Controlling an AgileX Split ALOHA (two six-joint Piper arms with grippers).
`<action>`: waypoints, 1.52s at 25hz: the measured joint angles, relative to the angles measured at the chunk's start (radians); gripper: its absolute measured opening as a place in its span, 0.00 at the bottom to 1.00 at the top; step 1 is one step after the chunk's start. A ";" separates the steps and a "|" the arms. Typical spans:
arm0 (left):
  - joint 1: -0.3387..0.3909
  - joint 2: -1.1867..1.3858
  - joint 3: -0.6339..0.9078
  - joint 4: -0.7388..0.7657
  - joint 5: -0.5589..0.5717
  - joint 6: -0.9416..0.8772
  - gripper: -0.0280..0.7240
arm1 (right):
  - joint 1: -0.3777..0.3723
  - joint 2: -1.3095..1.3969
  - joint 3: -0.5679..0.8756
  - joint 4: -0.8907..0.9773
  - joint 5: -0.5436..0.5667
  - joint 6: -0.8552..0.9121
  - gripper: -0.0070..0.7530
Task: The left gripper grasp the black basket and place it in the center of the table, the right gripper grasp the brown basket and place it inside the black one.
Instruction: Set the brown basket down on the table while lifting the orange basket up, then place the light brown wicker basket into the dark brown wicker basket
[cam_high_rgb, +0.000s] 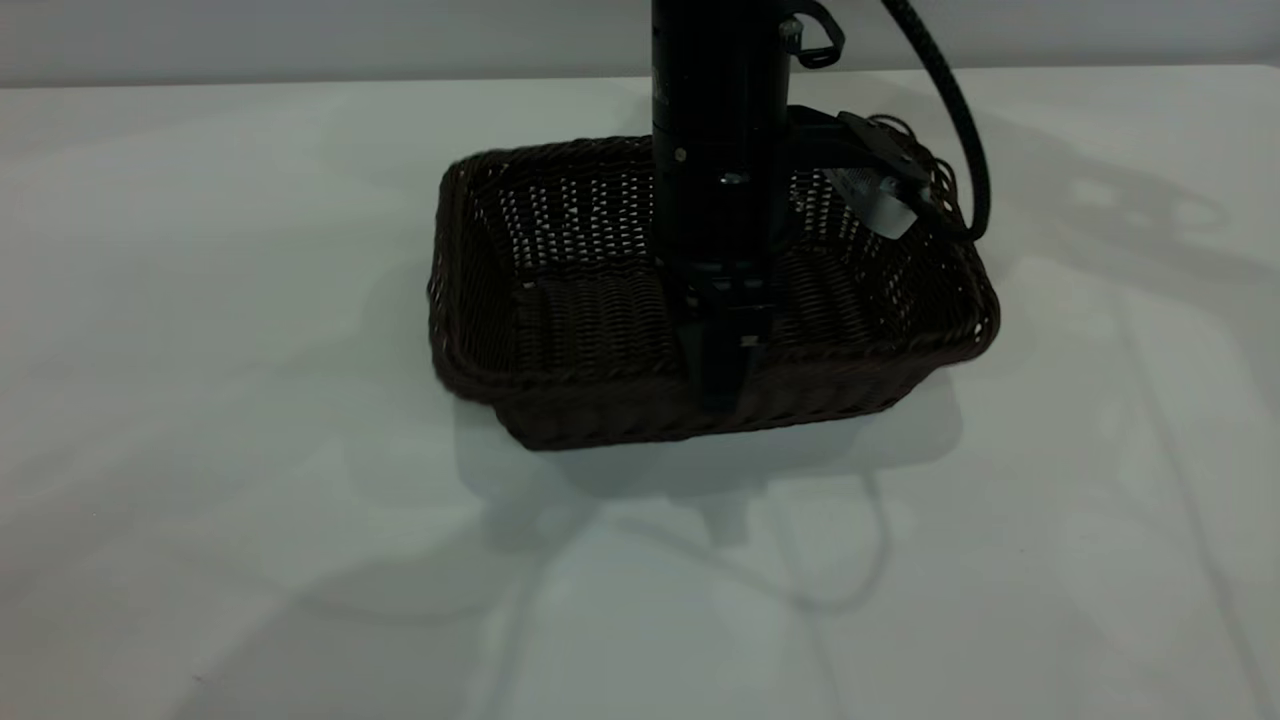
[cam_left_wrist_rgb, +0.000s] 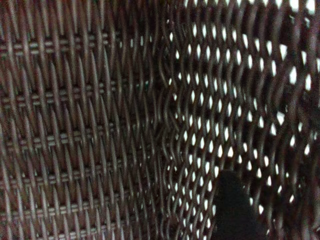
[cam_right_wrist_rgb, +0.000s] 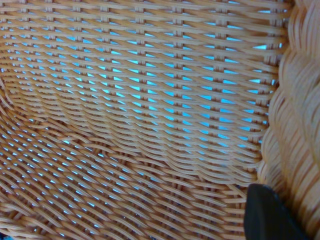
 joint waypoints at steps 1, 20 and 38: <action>0.000 0.000 0.000 -0.001 0.000 -0.013 0.59 | 0.000 0.000 0.000 0.000 0.000 -0.003 0.09; 0.000 -0.694 0.001 0.090 0.000 -0.198 0.76 | 0.028 0.007 -0.002 -0.133 0.179 -0.151 0.09; 0.000 -0.976 0.001 0.403 0.000 -0.444 0.76 | 0.309 0.211 -0.007 -0.279 0.215 -0.242 0.09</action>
